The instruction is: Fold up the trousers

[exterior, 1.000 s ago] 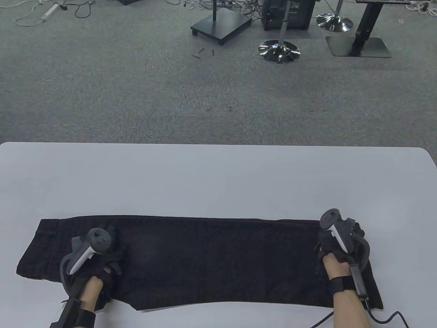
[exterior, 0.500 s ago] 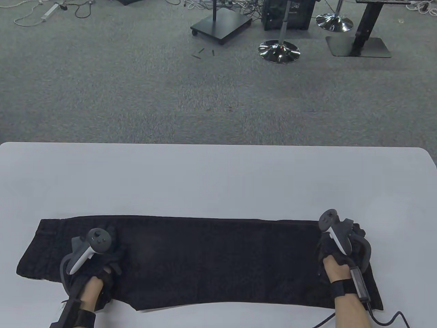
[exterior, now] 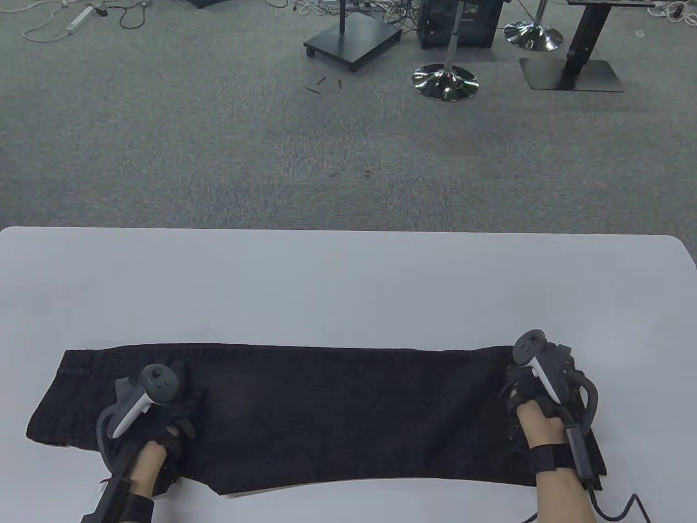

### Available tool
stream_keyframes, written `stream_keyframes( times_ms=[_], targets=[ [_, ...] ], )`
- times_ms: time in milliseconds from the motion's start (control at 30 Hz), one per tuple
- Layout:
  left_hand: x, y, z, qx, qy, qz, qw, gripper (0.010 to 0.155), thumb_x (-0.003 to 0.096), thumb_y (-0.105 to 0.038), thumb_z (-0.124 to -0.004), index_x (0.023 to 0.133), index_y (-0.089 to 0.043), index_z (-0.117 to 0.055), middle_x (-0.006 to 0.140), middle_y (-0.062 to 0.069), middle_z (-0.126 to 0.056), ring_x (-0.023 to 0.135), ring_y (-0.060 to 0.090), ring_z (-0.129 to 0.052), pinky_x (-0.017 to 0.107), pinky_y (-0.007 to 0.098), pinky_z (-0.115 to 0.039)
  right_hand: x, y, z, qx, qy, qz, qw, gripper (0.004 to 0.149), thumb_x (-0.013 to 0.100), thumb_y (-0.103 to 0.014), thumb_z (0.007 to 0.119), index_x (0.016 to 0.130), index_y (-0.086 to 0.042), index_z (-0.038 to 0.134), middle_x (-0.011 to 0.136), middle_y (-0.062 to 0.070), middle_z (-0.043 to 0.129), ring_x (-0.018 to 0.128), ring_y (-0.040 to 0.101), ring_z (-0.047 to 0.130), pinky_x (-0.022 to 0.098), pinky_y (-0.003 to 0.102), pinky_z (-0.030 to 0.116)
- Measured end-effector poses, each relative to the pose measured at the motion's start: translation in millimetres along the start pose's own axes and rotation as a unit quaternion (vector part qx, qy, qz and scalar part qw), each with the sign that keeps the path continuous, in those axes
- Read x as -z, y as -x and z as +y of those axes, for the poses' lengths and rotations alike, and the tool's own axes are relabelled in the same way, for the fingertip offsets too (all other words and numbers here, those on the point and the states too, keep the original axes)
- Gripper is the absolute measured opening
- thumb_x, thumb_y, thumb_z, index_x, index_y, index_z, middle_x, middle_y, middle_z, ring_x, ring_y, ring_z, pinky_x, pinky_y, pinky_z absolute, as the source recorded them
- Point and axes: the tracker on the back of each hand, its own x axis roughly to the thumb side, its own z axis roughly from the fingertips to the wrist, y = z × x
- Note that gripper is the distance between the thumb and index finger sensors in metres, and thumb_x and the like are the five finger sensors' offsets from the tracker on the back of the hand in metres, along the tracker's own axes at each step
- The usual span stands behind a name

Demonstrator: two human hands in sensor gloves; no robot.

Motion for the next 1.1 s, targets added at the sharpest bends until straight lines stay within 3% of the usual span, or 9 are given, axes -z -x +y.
stream_keyframes(
  times_ms=[67, 133, 200, 333, 633, 900, 1000, 1100],
  targets=[
    [0, 0, -1, -0.001, 0.0, 0.003, 1.0, 0.078, 0.0548, -0.065, -0.06, 0.116, -0.037, -0.02, 0.122, -0.01, -0.013, 0.119, 0.024, -0.011, 0.081, 0.061, -0.018, 6, 13, 14, 0.029, -0.096, 0.036, 0.994, 0.072, 0.048, -0.062, 0.069, 0.107, -0.036, 0.035, 0.118, 0.001, 0.021, 0.111, 0.037, 0.026, 0.078, 0.063, 0.035],
    [-1, -1, 0, 0.0, -0.001, 0.008, 1.0, 0.078, 0.0547, -0.065, -0.06, 0.116, -0.037, -0.021, 0.122, -0.01, -0.014, 0.119, 0.023, -0.011, 0.081, 0.061, -0.018, 11, 26, 22, 0.022, -0.127, 0.053, 0.99, 0.074, 0.048, -0.063, 0.066, 0.105, -0.04, 0.024, 0.116, -0.001, 0.011, 0.111, 0.032, 0.014, 0.078, 0.063, 0.03],
    [-2, -2, 0, 0.001, -0.002, 0.015, 1.0, 0.078, 0.0546, -0.066, -0.061, 0.116, -0.037, -0.021, 0.122, -0.01, -0.015, 0.119, 0.023, -0.012, 0.082, 0.061, -0.02, 11, 34, 22, 0.044, -0.103, 0.063, 0.992, 0.075, 0.047, -0.063, 0.067, 0.105, -0.039, 0.026, 0.116, -0.002, 0.013, 0.112, 0.028, 0.013, 0.079, 0.062, 0.027],
    [-4, -6, 0, 0.01, -0.002, 0.023, 1.0, 0.079, 0.0541, -0.066, -0.061, 0.116, -0.036, -0.022, 0.122, -0.01, -0.017, 0.119, 0.024, -0.015, 0.081, 0.062, -0.023, 14, 44, 23, 0.04, -0.12, 0.081, 0.989, 0.078, 0.046, -0.066, 0.065, 0.104, -0.038, 0.022, 0.115, -0.01, 0.009, 0.111, 0.025, 0.006, 0.079, 0.062, 0.024],
    [-11, -15, -7, 0.029, -0.001, 0.026, 0.999, 0.079, 0.054, -0.066, -0.058, 0.116, -0.035, -0.02, 0.121, -0.008, -0.015, 0.119, 0.026, -0.014, 0.081, 0.064, -0.023, 16, 50, 23, 0.042, -0.09, 0.11, 0.989, 0.081, 0.042, -0.069, 0.065, 0.105, -0.039, 0.023, 0.115, -0.013, 0.006, 0.111, 0.026, 0.005, 0.08, 0.061, 0.022],
    [-12, -16, -8, 0.033, 0.001, 0.029, 0.999, 0.079, 0.054, -0.066, -0.057, 0.116, -0.034, -0.019, 0.121, -0.007, -0.015, 0.119, 0.027, -0.014, 0.081, 0.064, -0.024, 17, 58, 19, 0.065, -0.052, 0.148, 0.985, 0.083, 0.045, -0.066, 0.066, 0.104, -0.033, 0.018, 0.115, 0.0, 0.008, 0.112, 0.032, 0.018, 0.08, 0.062, 0.028],
    [-11, -16, -7, 0.033, 0.003, 0.029, 0.999, 0.079, 0.054, -0.066, -0.057, 0.116, -0.034, -0.019, 0.121, -0.007, -0.014, 0.119, 0.028, -0.014, 0.081, 0.064, -0.024, 21, 62, 22, 0.09, -0.072, 0.146, 0.983, 0.082, 0.045, -0.064, 0.066, 0.104, -0.03, 0.02, 0.115, 0.003, 0.016, 0.112, 0.033, 0.025, 0.079, 0.062, 0.031],
    [-11, -16, -7, 0.033, 0.004, 0.029, 0.999, 0.079, 0.054, -0.066, -0.057, 0.116, -0.034, -0.019, 0.121, -0.007, -0.014, 0.119, 0.028, -0.014, 0.081, 0.065, -0.023, 22, 60, 22, 0.104, -0.059, 0.141, 0.983, 0.081, 0.046, -0.061, 0.068, 0.104, -0.029, 0.021, 0.116, 0.003, 0.02, 0.111, 0.035, 0.027, 0.08, 0.062, 0.03]
  ],
)
